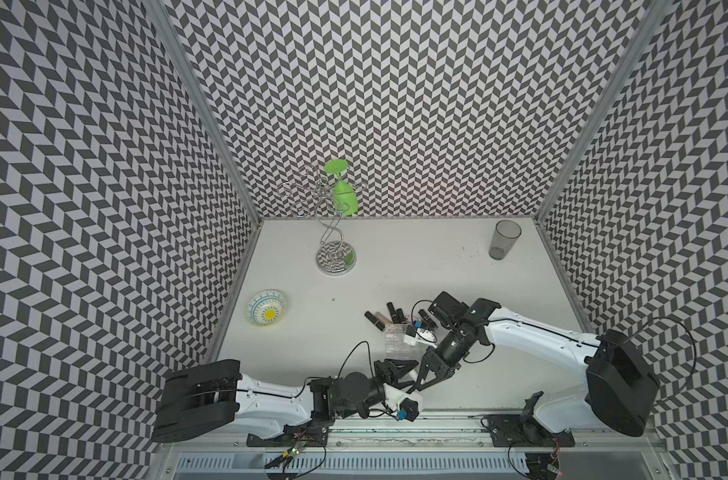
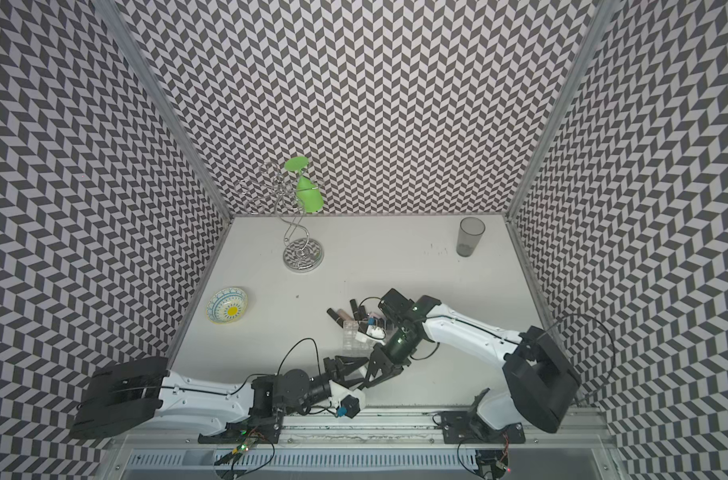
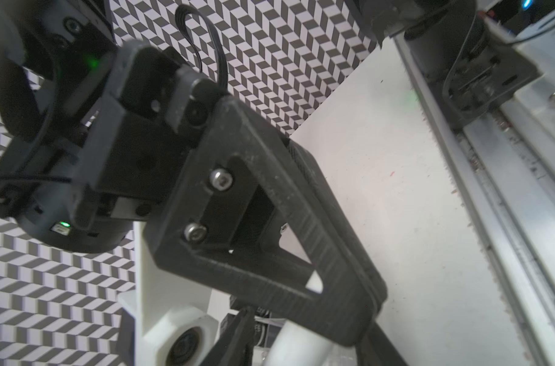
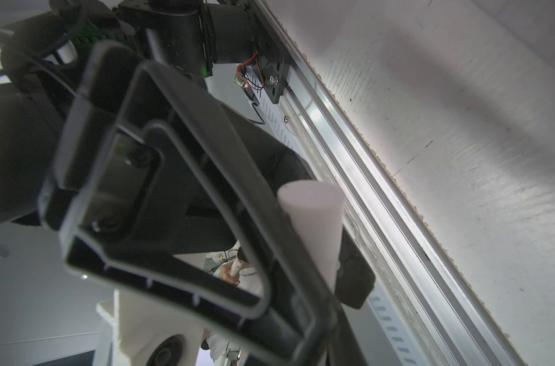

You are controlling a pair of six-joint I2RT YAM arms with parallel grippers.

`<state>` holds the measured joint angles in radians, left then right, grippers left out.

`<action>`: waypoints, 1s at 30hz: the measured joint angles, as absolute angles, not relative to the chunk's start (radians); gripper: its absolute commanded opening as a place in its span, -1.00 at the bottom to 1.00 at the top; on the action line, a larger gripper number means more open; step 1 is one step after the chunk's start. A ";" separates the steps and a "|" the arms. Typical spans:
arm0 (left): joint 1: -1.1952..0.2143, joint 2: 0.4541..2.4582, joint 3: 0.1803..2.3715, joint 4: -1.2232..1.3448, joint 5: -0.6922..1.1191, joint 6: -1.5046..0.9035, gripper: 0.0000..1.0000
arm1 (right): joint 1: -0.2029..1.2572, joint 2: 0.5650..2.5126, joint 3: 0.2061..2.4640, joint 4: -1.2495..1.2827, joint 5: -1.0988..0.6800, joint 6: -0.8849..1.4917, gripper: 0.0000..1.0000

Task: Arrange the lipsticks in the organizer
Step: Adjust the lipstick.

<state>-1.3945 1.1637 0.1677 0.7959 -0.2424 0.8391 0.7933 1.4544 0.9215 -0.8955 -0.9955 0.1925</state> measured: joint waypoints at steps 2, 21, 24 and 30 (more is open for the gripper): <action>-1.398 1.160 0.172 0.792 -0.255 0.842 -0.11 | 0.793 1.456 0.926 -0.897 -0.998 0.194 -0.57; -1.409 1.121 0.170 0.742 -0.312 0.761 -0.84 | 0.785 1.404 0.930 -0.816 -1.029 0.256 0.03; -1.318 1.059 0.199 0.664 -0.238 0.639 -0.91 | 0.784 1.301 0.930 -0.728 -0.918 0.323 -0.02; -1.201 0.931 0.220 0.635 -0.034 0.418 -0.96 | 0.888 0.965 0.773 -0.321 -0.537 0.479 -0.03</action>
